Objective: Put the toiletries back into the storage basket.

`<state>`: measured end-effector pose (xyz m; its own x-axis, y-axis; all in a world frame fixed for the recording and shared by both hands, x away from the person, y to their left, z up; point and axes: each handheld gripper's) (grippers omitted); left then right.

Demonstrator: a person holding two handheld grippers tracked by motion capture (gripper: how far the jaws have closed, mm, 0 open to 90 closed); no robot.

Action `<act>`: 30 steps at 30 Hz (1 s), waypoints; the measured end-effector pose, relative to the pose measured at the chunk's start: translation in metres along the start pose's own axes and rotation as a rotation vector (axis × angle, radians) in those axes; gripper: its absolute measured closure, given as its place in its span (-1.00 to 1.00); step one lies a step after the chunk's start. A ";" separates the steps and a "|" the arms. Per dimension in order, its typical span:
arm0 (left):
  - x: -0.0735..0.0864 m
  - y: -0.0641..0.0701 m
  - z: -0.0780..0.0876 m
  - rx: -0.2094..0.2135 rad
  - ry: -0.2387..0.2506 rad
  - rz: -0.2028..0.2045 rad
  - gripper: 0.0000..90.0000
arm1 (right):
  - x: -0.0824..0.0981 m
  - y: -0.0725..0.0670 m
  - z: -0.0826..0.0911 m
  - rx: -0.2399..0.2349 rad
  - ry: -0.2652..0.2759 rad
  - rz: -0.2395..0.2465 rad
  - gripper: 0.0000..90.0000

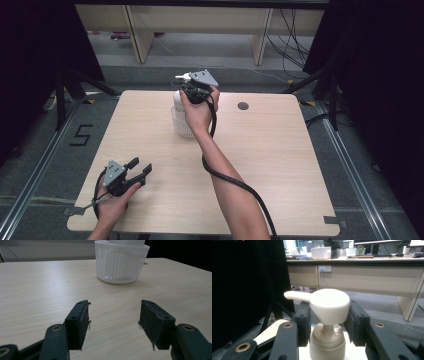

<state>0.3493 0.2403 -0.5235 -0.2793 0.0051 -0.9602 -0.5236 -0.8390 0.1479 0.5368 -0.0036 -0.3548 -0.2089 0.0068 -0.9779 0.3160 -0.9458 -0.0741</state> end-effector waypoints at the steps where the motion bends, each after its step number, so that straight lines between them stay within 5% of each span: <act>1: 0.000 0.000 0.000 0.001 0.000 0.000 -0.11 | 0.000 0.001 -0.001 -0.002 0.005 0.016 0.33; 10: 0.000 0.000 0.000 0.002 0.000 0.001 -0.11 | 0.006 -0.001 -0.003 -0.002 -0.019 -0.005 0.33; 30: 0.000 0.001 -0.001 0.004 -0.004 0.001 -0.11 | 0.011 -0.002 -0.005 -0.013 -0.013 0.046 0.32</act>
<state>0.3491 0.2387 -0.5233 -0.2828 0.0065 -0.9592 -0.5266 -0.8369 0.1495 0.5388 0.0000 -0.3662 -0.2060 -0.0413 -0.9777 0.3372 -0.9409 -0.0314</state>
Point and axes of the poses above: each handheld gripper's, and its own axes: z roughly backward along the jaws, x roughly out of its underside, y roughly to its right, and after that the axes turned 6 degrees about x, right-handed
